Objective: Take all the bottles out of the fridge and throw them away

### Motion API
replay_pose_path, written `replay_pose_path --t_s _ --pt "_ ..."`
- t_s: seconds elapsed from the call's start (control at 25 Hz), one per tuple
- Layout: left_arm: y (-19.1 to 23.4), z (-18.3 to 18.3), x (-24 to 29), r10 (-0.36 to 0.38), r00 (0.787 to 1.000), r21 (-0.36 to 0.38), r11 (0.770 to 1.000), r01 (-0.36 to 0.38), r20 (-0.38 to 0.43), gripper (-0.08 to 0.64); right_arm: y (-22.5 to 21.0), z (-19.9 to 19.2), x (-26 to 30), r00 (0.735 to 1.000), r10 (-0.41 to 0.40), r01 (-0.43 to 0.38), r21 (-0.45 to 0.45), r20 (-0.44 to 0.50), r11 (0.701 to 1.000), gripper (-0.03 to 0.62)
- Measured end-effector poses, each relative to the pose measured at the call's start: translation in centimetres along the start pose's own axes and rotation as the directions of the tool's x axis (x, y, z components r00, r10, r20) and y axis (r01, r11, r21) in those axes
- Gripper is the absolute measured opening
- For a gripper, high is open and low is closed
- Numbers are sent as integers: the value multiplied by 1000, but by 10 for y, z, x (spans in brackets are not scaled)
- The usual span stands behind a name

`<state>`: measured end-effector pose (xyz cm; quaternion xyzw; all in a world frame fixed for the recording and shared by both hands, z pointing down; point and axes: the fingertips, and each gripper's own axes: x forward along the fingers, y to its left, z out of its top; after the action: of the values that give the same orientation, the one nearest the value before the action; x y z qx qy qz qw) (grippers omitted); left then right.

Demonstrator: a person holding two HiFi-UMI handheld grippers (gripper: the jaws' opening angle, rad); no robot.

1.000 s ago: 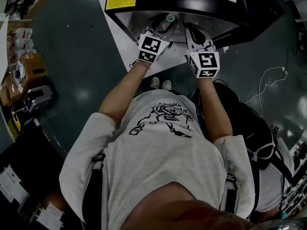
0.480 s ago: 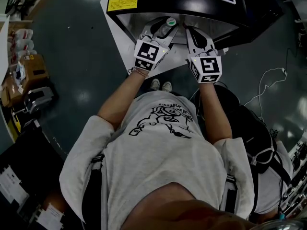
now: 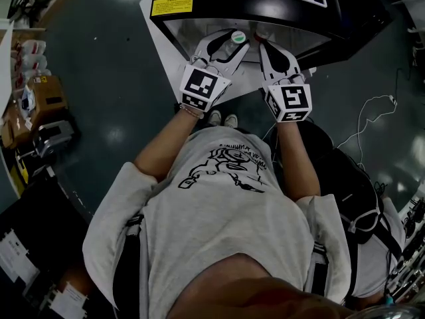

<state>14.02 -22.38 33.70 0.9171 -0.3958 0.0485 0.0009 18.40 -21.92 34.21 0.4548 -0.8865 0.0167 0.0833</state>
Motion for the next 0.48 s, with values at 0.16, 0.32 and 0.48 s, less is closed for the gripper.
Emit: replay_pose_path --t_s 0.16,0.32,0.48 --pt "-4 8 -6 -9 1000 -2 1000 9 -4 153 -1 5 -5 1000 -7 7 12 -2 1000 9" --pt "-8 17 -12 -15 1000 -9 1000 15 7 153 2 8 -9 1000 -3 3 16 -8 1000 8" --pt "-13 23 -16 -29 1000 6 1000 29 4 153 5 16 -14 1000 2 -2 7 -8 1000 9"
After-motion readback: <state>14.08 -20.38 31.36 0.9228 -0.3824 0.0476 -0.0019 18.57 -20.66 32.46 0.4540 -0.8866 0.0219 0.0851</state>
